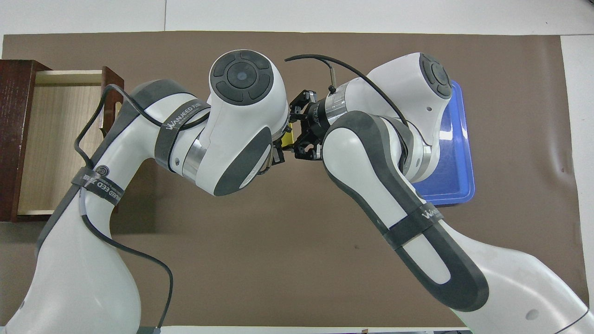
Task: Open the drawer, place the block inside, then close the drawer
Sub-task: 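Carry the block to the drawer with the left gripper while the right gripper retracts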
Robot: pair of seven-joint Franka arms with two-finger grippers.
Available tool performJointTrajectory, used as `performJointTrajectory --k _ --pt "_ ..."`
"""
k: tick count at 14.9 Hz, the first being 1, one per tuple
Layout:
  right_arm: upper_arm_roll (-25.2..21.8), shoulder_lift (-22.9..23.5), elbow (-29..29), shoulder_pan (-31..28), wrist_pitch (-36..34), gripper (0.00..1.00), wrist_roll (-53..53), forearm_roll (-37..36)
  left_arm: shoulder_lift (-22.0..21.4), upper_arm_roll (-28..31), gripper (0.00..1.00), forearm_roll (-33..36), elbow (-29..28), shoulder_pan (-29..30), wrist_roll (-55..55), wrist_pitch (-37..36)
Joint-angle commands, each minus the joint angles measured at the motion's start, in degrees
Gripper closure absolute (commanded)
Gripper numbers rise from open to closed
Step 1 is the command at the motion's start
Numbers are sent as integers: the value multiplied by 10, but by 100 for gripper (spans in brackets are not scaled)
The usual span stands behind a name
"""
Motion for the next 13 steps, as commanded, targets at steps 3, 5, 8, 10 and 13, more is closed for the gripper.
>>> performJointTrajectory --k 3,5,8,10,13 --pt "-1 5 17 -6 -3 0 31 -1 2 8 100 10 -1 -11 3 6" --pt "-2 5 17 -8 -6 0 31 -1 -1 8 100 10 -1 -8 4 1" --pt "-4 5 17 -9 -8 0 31 -1 -27 8 100 7 0 17 33 -26" --pt "-6 3 17 -15 -11 0 30 -2 -48 10 100 5 4 40 87 -89" --pt "-6 -7 17 -51 -23 0 24 -11 -94 14 100 10 -6 97 202 -159"
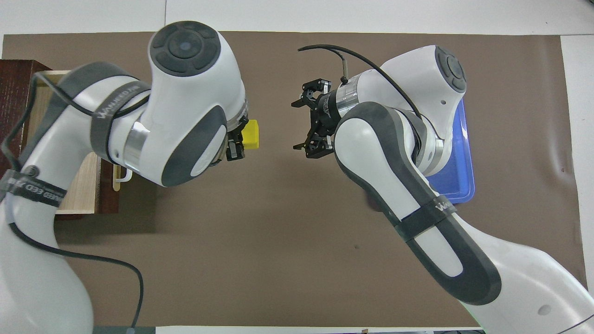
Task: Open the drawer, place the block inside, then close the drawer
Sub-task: 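Carry the block to the drawer with the left gripper while the right gripper retracts, then release the yellow block inside the open drawer with the left gripper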
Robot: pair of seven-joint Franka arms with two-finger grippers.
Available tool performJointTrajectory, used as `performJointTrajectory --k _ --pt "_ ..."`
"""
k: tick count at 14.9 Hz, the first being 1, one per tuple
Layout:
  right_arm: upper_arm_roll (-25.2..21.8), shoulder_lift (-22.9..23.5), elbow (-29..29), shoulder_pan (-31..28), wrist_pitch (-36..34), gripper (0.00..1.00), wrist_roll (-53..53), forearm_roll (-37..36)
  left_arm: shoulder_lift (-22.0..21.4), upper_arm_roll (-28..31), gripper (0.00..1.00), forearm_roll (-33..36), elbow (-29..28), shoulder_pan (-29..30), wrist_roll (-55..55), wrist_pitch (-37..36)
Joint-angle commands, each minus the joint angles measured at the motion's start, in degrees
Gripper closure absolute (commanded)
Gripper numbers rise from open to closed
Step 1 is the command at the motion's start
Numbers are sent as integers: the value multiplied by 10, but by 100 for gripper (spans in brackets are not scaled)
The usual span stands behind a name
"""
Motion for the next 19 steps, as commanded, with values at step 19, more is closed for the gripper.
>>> performJointTrajectory --k 19 --pt "5 -154 -5 -267 -296 0 -807 -355 -156 -1 100 1 -308 329 351 204"
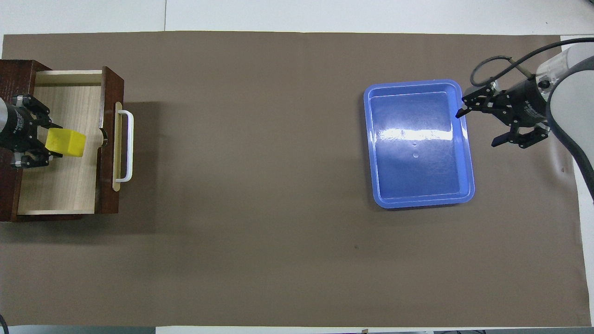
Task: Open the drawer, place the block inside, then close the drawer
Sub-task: 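Release the yellow block inside the open drawer with the left gripper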
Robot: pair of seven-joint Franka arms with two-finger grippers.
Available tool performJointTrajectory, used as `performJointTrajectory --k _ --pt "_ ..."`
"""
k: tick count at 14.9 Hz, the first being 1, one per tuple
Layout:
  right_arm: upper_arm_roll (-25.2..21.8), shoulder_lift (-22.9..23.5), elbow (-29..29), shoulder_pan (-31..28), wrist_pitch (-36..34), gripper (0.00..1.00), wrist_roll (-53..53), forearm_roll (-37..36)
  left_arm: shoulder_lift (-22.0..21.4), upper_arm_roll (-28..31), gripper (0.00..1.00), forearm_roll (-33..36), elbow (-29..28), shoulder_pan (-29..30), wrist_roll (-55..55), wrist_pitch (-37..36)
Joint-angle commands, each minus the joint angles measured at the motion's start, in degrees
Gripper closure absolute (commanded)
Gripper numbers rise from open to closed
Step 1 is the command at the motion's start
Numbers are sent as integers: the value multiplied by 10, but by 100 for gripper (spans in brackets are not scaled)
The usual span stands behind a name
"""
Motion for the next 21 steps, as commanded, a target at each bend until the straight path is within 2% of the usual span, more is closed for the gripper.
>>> performJointTrajectory --k 1,4,6,8,9,10,13,15,17,21 --pt "9 -58 -26 -14 -9 0 -126 -49 -26 4 100 -1 -47 -2 -11 30" --pt "10 -116 -49 -16 -13 0 -215 -97 -34 3 100 -1 -69 -2 -12 34" --pt "10 -142 -57 -16 -21 0 -248 -102 -37 3 99 -1 -79 -3 -13 37" --pt "9 -140 -53 -17 -24 0 -278 -107 -38 4 60 -1 -79 -1 -4 37" --pt "10 -140 -53 -17 -24 0 -281 -108 -37 5 32 -1 -77 0 -3 35" --pt "9 -140 -55 -18 -25 0 -281 -107 -36 5 0 1 -71 0 -4 33" --pt "10 -128 -56 -22 -22 0 -280 -107 -24 2 0 -1 -4 -3 -29 -12" --pt "10 -119 -55 -21 -21 0 -279 -106 -9 0 0 -1 33 -47 -83 -38" --pt "10 -104 -50 -21 -20 0 -278 -105 -9 1 0 2 30 -89 -98 -50" --pt "10 -104 -49 -21 -20 0 -278 -109 -16 1 0 5 -3 -117 -109 -44"
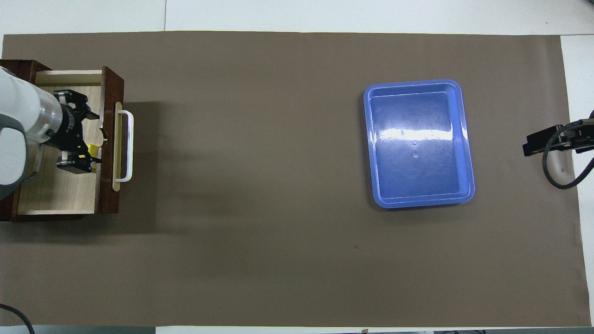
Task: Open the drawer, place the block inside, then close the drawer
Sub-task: 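Push the drawer shut with the left gripper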
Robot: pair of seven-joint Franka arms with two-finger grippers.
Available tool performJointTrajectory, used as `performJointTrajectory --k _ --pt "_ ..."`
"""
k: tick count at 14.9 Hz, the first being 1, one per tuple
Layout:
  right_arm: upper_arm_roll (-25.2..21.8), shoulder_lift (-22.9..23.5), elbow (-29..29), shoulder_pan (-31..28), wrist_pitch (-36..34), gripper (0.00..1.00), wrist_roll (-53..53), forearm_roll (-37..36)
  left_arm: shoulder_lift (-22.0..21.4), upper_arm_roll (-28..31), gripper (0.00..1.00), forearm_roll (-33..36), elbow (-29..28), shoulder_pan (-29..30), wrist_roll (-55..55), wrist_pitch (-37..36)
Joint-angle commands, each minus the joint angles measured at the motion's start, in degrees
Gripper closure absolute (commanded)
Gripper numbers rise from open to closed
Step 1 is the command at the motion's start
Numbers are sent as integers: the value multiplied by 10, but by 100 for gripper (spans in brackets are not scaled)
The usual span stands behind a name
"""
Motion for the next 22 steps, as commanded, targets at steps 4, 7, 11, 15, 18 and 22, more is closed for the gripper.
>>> performJointTrajectory --k 4,7,11,15,18,22 --pt "9 -7 1 -14 8 0 -11 -14 1 8 0 41 -49 -14 3 24" --pt "10 -19 -5 -14 5 0 -12 -13 3 8 0 42 -54 11 5 44" --pt "10 -18 -5 -13 6 0 -12 -13 6 10 0 56 -51 44 37 50" --pt "9 -18 -4 -13 5 0 -12 -14 6 11 0 56 -51 87 116 60" --pt "10 -18 -3 -9 4 0 -13 -13 3 10 0 56 -58 114 147 67" --pt "10 -19 -4 -9 2 0 -13 -13 4 10 0 56 -58 139 184 80"
